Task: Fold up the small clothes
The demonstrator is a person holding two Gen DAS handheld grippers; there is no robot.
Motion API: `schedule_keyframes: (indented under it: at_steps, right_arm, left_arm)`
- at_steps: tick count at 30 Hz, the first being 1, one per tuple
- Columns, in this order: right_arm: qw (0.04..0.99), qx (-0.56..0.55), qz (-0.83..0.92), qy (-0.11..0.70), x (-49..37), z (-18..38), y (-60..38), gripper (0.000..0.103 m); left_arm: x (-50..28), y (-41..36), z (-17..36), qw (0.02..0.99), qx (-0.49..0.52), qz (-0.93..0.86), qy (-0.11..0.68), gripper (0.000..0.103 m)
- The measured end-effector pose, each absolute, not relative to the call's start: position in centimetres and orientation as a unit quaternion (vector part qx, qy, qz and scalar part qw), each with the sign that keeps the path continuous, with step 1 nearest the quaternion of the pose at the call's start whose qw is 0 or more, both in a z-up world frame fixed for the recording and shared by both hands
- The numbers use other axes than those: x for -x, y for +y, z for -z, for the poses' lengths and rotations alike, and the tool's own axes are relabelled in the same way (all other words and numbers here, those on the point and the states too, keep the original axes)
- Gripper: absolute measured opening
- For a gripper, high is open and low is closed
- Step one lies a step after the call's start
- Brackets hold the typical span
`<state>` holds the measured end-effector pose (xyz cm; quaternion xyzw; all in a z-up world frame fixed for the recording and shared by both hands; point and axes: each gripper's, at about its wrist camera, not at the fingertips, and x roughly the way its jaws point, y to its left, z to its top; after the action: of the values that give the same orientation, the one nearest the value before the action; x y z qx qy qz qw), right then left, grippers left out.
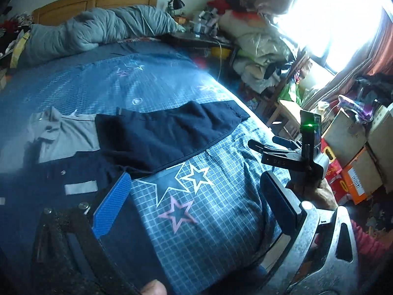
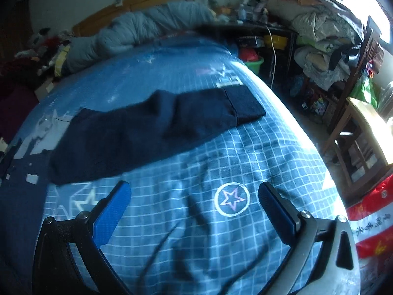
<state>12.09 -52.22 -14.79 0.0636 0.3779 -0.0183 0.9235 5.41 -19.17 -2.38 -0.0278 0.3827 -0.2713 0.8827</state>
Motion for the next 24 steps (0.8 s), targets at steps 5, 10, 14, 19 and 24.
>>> schedule_keyframes:
  at_steps: [5, 10, 14, 19, 24]
  right_arm:
    - [0.954, -0.137, -0.102, 0.245, -4.4, 9.5, -41.1, 0.103]
    - [0.932, -0.168, -0.221, 0.234, -1.7, 11.6, -26.2, 0.103]
    - [0.902, -0.129, -0.258, 0.320, -0.7, 16.1, -18.2, 0.103]
    - [0.854, -0.163, -0.283, 0.405, 3.4, 20.6, -16.2, 0.103]
    - [0.872, -0.168, -0.228, 0.400, 4.7, 20.9, -18.5, 0.103]
  left_arm:
    - [-1.4, -16.6, -0.5, 0.863, 0.079, 0.313, 0.388, 0.103]
    - [1.5, -16.4, -2.6, 0.858, 0.091, 0.351, 0.365, 0.103]
    - [2.9, -13.7, -4.3, 0.888, 0.076, 0.330, 0.313, 0.103]
    - [1.6, -7.5, -4.4, 0.935, 0.096, 0.234, 0.248, 0.103]
    - [-3.4, -3.0, -0.3, 0.955, 0.080, 0.130, 0.254, 0.103]
